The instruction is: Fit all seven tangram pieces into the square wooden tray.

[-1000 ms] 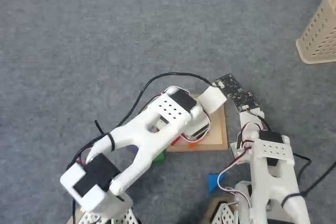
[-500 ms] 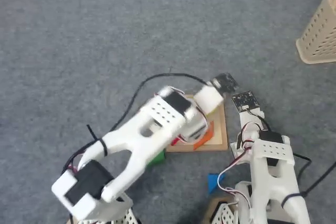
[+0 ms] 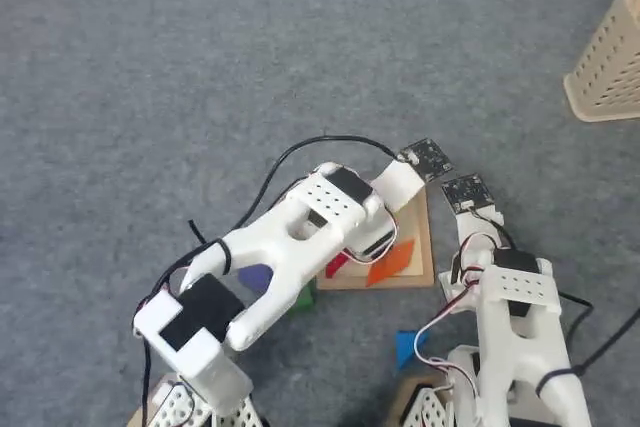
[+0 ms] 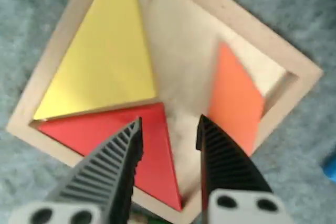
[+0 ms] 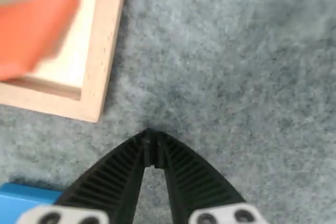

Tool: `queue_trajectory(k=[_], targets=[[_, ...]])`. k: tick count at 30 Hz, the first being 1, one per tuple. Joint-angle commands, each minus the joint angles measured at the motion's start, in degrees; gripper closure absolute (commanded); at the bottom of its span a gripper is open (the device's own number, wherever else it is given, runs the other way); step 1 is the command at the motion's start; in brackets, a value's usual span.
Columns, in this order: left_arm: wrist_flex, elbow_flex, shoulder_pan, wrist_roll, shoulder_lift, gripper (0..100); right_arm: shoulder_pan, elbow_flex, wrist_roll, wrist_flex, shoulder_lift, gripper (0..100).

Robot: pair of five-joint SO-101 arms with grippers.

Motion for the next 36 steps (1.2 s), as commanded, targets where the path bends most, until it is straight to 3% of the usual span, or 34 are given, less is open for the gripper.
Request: queue_trajectory(k=[1,8,13,17,26,36], targets=[[1.23,-2.42,-0.62,0.09,-1.93,84,-0.84,0.0,-0.18,-1.01,-1.1,99.2],[6.07,0.4,0.09,0.53,-13.98,84,-0.84,0.0,-0.18,-1.01,-1.1,99.2],[2.11,8.48,4.92,0.26,-21.01,84,-0.84,0.0,-0.18,-1.01,-1.1,99.2],[-1.23,9.89,6.68,0.26,-18.02,84,-0.84,0.0,-0.18,-1.01,-1.1,99.2],[0.09,0.75,4.13,0.09,-1.85,84,-0.84,0.0,-0.26,-1.01,-1.1,99.2],[4.04,-2.95,1.05,-2.02,-1.14,84,-0.84,0.0,-0.18,-1.01,-1.1,99.2]])
